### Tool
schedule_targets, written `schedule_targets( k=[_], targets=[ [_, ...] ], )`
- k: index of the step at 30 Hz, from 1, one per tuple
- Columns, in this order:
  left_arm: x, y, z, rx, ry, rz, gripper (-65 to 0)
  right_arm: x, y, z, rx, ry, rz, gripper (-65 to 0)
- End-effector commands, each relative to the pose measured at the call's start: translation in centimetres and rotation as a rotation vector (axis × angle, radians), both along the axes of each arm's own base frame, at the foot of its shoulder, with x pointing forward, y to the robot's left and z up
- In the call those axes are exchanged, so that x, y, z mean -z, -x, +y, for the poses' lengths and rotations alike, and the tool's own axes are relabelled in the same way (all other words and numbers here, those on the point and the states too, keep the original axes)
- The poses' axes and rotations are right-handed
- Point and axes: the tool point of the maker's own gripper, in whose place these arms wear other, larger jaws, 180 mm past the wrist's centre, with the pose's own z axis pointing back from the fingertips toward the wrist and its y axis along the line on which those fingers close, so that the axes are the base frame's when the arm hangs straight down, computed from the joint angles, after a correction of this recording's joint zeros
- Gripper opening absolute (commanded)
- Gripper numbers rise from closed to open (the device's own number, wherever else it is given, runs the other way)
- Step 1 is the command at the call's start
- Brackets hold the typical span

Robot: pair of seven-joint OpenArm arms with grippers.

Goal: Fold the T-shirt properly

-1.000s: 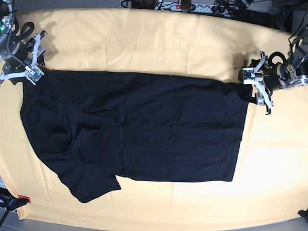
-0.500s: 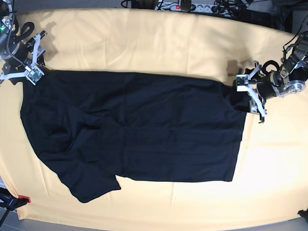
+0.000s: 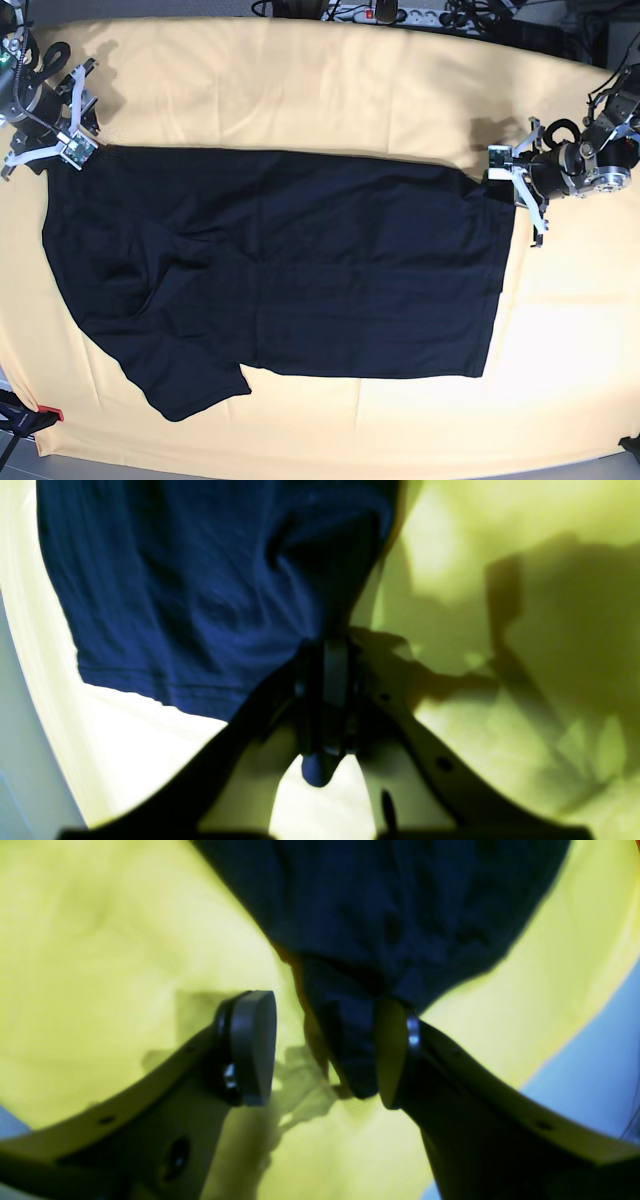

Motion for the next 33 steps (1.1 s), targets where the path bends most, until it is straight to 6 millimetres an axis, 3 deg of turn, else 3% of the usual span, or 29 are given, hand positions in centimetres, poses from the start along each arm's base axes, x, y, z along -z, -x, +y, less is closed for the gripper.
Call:
schedule_targets(
  k=[1, 9, 16, 25, 28, 33],
  targets=[
    [-1.5, -0.8, 0.1, 0.01, 0.007, -0.041, -65.0, -0.3, -0.3, -0.5, -0.011, 0.017, -0.008, -32.4],
    [-1.8, -0.8, 0.2, 0.016, 0.001, -0.043, -65.0, 2.1, 0.1, -2.3, 0.017, -0.026, 0.04, -32.4],
    [-2.1, -1.1, 0.3, 0.014, -0.001, -0.059, -65.0, 2.2, -2.2, -4.9, 0.087, -0.003, 0.005, -32.5],
    [-2.1, -1.1, 0.3, 0.014, -0.001, -0.058, -65.0, 5.2, -1.2, -4.5, 0.07, 0.025, 0.062, -32.5],
    [-2.1, -1.1, 0.4, 0.013, -0.001, -0.058, -65.0, 5.0, -1.9, -6.2, 0.102, 0.139, 0.01, -32.5],
    [-2.1, -1.1, 0.5, 0.014, -0.005, -0.056, -65.0, 4.5, -2.6, -7.0, 0.12, 0.178, -0.019, -32.5]
  ],
)
